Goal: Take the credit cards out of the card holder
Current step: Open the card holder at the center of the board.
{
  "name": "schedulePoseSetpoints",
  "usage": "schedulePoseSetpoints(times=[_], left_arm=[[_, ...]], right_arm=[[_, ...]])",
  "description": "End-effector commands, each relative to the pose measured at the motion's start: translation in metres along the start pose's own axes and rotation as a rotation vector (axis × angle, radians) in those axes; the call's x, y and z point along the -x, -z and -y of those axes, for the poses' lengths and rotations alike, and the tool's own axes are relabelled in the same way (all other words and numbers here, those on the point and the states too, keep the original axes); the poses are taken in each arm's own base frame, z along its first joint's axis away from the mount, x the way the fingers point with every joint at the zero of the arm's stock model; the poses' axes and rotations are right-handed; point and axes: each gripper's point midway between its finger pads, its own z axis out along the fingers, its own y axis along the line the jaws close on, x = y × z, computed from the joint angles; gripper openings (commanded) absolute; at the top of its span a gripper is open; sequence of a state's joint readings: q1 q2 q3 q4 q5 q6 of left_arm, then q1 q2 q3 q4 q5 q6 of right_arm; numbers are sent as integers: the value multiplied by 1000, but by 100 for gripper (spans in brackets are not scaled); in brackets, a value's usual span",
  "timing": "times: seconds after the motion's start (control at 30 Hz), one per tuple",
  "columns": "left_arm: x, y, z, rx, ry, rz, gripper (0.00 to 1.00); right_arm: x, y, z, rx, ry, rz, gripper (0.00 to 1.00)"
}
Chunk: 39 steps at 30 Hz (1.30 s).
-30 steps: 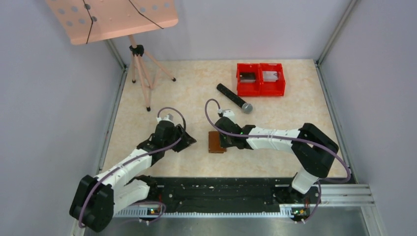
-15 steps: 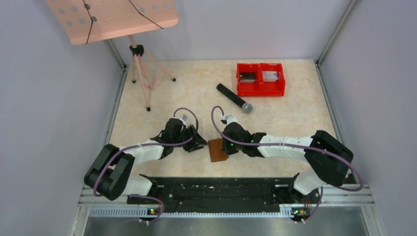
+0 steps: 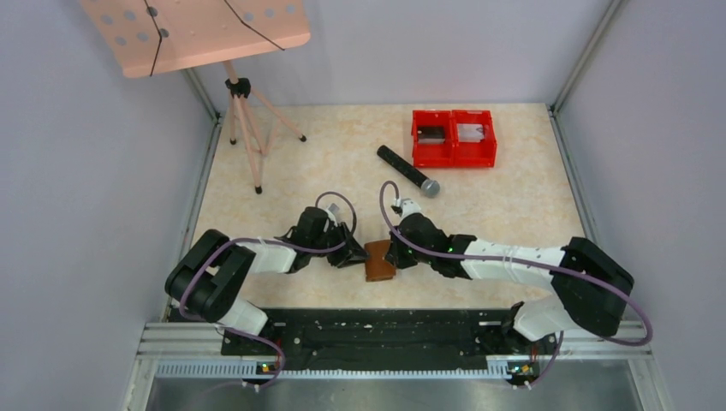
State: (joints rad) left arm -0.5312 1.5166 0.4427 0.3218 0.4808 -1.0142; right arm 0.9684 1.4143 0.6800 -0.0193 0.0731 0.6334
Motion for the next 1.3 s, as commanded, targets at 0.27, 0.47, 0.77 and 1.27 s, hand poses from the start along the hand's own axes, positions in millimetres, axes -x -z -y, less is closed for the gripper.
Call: schedulePoseSetpoints(times=[0.27, 0.47, 0.77, 1.27], left_arm=[[13, 8, 9, 34, -72, 53, 39], [26, 27, 30, 35, -113, 122, 47], [39, 58, 40, 101, -165, 213, 51], [41, 73, 39, 126, -191, 261, 51]], right_arm=[[36, 42, -14, 74, -42, 161, 0], [47, 56, -28, 154, -42, 206, 0], [55, 57, -44, 228, -47, 227, 0], [45, 56, -45, 242, -86, 193, 0]])
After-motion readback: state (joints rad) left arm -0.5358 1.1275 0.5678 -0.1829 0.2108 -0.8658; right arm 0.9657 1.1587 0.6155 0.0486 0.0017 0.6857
